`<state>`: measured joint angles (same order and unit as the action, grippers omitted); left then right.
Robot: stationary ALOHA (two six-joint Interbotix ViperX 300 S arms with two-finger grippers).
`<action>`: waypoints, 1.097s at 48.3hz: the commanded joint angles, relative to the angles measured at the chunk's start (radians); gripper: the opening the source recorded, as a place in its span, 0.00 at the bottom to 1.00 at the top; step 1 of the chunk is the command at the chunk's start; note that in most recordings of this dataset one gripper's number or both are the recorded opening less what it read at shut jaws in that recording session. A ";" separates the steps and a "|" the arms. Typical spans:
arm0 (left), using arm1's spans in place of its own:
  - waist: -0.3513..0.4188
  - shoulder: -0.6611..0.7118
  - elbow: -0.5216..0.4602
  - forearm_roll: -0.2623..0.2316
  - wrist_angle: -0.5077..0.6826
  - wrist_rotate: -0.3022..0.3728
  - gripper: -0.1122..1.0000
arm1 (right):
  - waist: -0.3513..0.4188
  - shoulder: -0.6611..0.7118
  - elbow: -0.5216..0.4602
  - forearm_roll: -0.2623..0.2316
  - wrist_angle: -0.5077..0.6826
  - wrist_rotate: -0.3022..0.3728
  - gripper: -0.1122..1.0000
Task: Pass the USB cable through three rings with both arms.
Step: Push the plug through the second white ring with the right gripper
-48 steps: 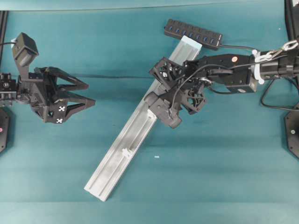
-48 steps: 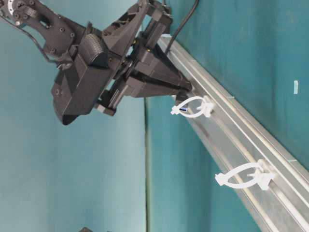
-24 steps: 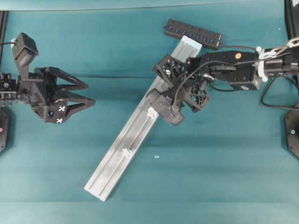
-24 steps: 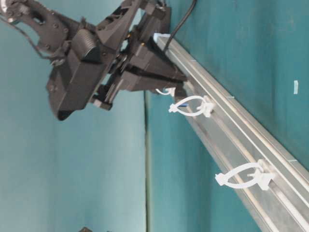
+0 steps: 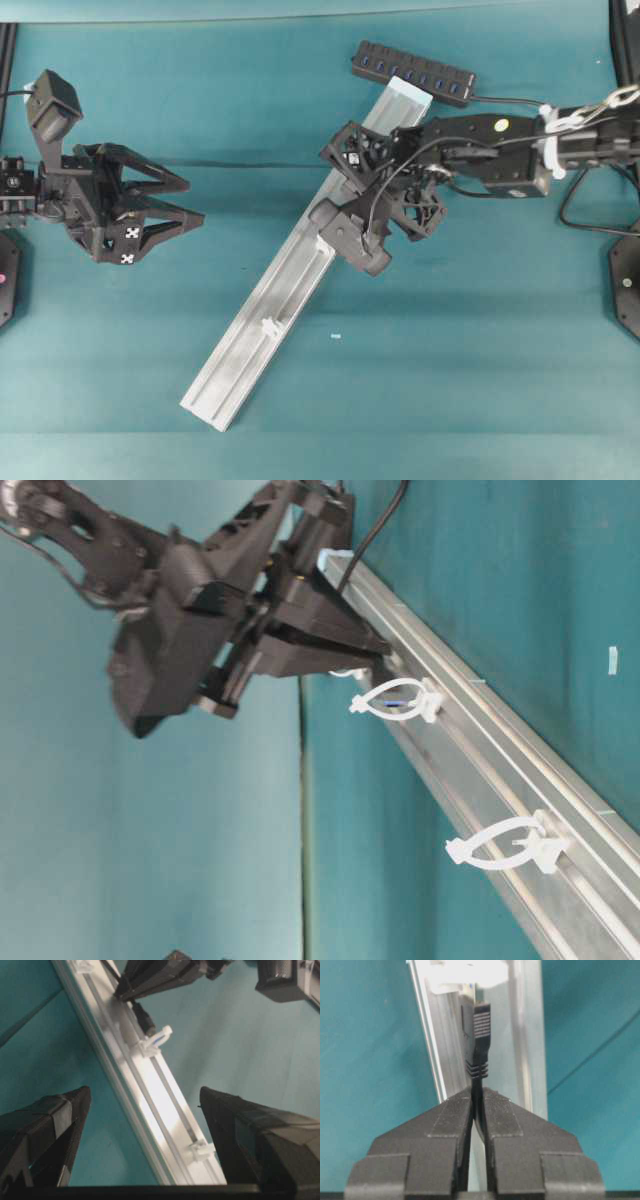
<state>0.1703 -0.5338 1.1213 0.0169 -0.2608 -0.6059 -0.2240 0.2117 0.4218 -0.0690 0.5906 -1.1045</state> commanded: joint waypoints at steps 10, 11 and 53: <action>0.002 -0.005 -0.017 0.003 -0.008 0.002 0.95 | 0.015 0.018 -0.012 -0.014 0.008 0.006 0.16; 0.002 -0.003 -0.017 0.003 -0.008 0.002 0.95 | 0.018 0.018 -0.012 -0.014 0.009 0.006 0.16; 0.002 -0.005 -0.015 0.003 -0.006 0.002 0.95 | 0.095 0.023 -0.097 -0.012 0.071 0.064 0.16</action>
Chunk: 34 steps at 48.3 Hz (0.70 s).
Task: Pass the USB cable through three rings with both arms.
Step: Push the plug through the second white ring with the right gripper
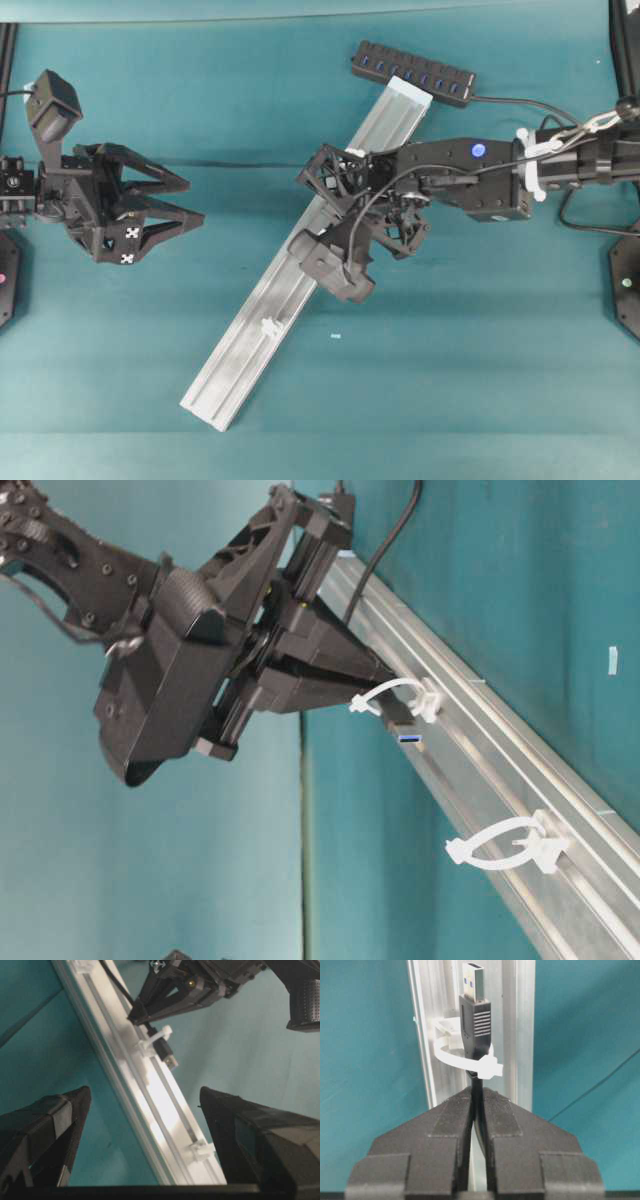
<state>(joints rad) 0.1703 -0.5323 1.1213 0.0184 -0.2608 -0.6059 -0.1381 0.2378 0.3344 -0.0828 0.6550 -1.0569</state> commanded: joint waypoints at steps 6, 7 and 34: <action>0.000 -0.005 -0.015 0.002 0.000 0.000 0.95 | 0.017 -0.005 -0.011 0.008 0.008 0.018 0.16; 0.000 -0.006 -0.015 0.002 0.002 0.000 0.95 | 0.018 -0.005 -0.011 0.011 0.008 0.018 0.16; -0.109 0.121 -0.043 0.002 -0.087 -0.006 0.95 | 0.021 -0.012 -0.017 0.084 -0.009 0.063 0.16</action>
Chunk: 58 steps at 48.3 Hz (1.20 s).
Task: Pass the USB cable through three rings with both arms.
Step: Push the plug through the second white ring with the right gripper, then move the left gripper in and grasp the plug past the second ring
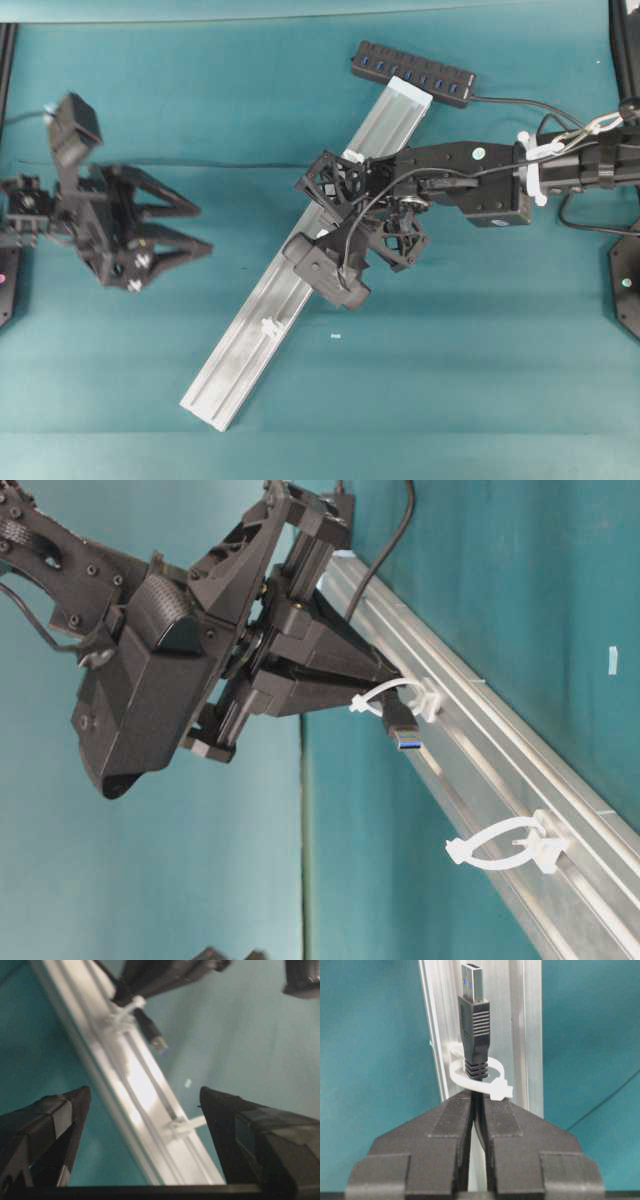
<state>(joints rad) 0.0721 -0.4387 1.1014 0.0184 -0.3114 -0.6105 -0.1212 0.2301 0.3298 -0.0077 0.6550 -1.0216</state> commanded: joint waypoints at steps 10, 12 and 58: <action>-0.011 0.178 -0.074 0.002 -0.186 -0.002 0.95 | 0.000 -0.006 -0.012 0.009 -0.012 0.075 0.16; -0.012 0.210 -0.086 0.002 -0.204 -0.002 0.95 | -0.005 -0.006 -0.012 0.011 -0.014 0.075 0.16; -0.012 0.583 -0.304 0.002 -0.275 0.005 0.95 | -0.008 -0.012 -0.012 0.012 -0.012 0.080 0.16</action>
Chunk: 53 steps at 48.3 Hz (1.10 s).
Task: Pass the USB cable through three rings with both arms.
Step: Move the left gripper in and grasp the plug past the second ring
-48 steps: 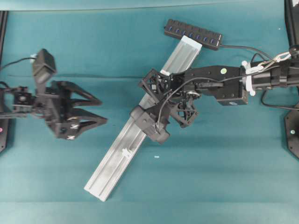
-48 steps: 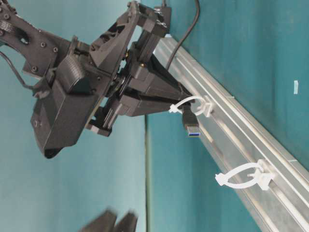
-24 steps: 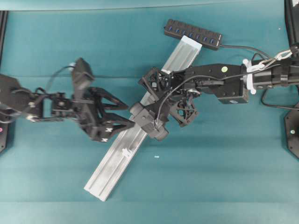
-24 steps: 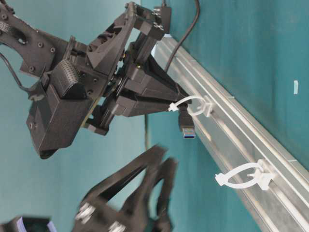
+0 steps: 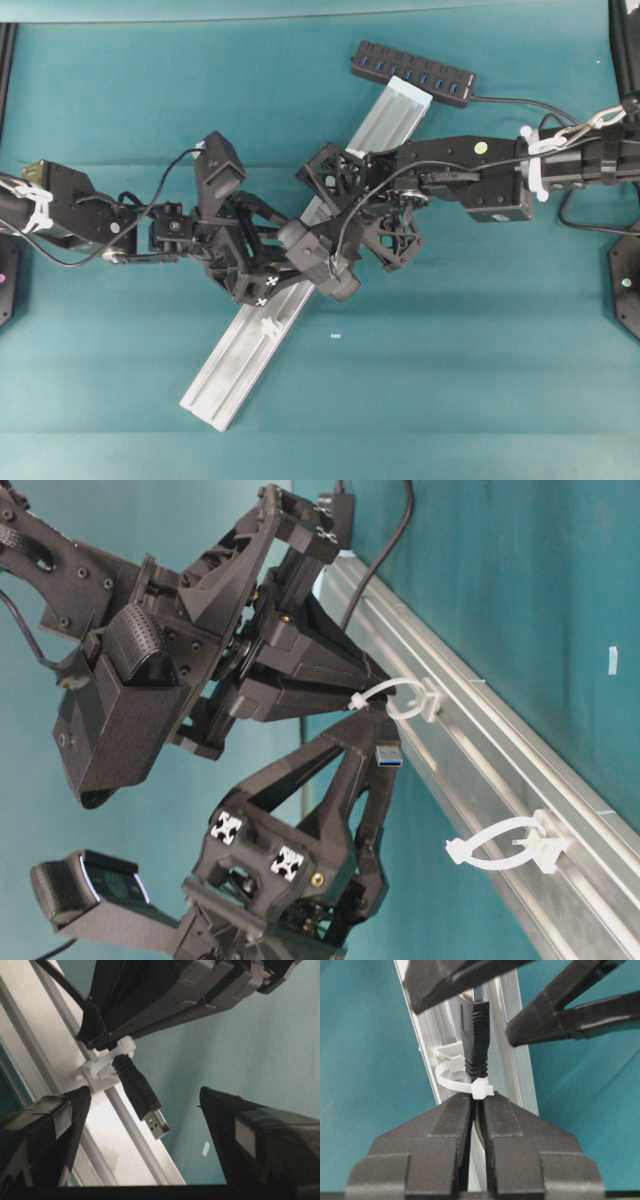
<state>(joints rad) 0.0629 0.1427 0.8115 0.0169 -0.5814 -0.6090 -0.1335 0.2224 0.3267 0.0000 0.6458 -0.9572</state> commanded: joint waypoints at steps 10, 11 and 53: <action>0.006 0.023 -0.023 0.003 -0.005 0.003 0.95 | 0.003 -0.005 -0.009 0.003 -0.003 0.015 0.16; 0.008 0.026 -0.025 0.003 -0.005 0.003 0.95 | 0.003 -0.005 -0.009 0.003 -0.003 0.015 0.16; -0.002 0.023 -0.060 0.003 0.075 0.009 0.20 | 0.003 -0.005 -0.009 -0.008 -0.005 0.012 0.16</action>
<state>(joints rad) 0.0721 0.1795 0.7701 0.0184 -0.5016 -0.6013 -0.1319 0.2224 0.3267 -0.0046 0.6473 -0.9557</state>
